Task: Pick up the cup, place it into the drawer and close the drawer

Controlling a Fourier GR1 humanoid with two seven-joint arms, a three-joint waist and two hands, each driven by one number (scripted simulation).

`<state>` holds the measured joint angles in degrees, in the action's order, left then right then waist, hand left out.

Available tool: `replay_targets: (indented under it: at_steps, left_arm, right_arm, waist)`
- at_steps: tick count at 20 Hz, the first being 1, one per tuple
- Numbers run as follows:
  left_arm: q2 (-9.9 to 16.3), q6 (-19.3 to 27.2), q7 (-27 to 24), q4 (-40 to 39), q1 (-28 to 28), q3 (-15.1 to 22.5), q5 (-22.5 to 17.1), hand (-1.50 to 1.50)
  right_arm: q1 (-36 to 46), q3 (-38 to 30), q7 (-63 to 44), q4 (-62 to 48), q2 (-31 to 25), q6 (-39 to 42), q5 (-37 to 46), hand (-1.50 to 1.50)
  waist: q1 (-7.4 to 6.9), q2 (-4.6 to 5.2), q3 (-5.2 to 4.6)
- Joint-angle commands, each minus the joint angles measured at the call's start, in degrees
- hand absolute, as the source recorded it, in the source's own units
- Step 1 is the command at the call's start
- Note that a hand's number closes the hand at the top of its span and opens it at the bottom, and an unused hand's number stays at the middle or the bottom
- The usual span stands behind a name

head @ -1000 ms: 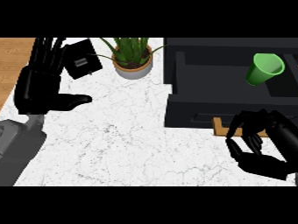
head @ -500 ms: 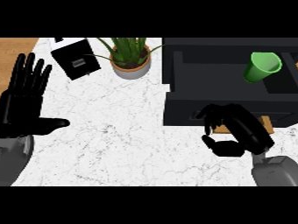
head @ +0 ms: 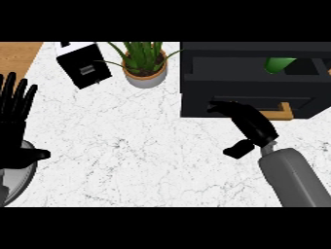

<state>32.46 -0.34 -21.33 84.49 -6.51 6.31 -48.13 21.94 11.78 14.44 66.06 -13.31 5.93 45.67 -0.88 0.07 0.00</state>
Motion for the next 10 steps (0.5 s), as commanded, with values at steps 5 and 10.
replay_targets:
  at_steps: [5,10]
  left_arm:
    - [-1.7,-2.4,2.0,0.3,0.9,-2.9,1.4,-1.50]
    - [-1.6,-8.3,0.7,-3.6,-0.1,-5.0,0.5,-1.50]
  right_arm:
    - [13.9,-7.5,10.5,-25.1,-0.2,-3.0,-0.7,-1.50]
    - [23.3,-11.2,14.3,-38.5,-0.2,-3.1,-1.6,-1.50]
  waist:
    - [-0.46,0.28,0.06]
    - [-1.04,0.70,0.06]
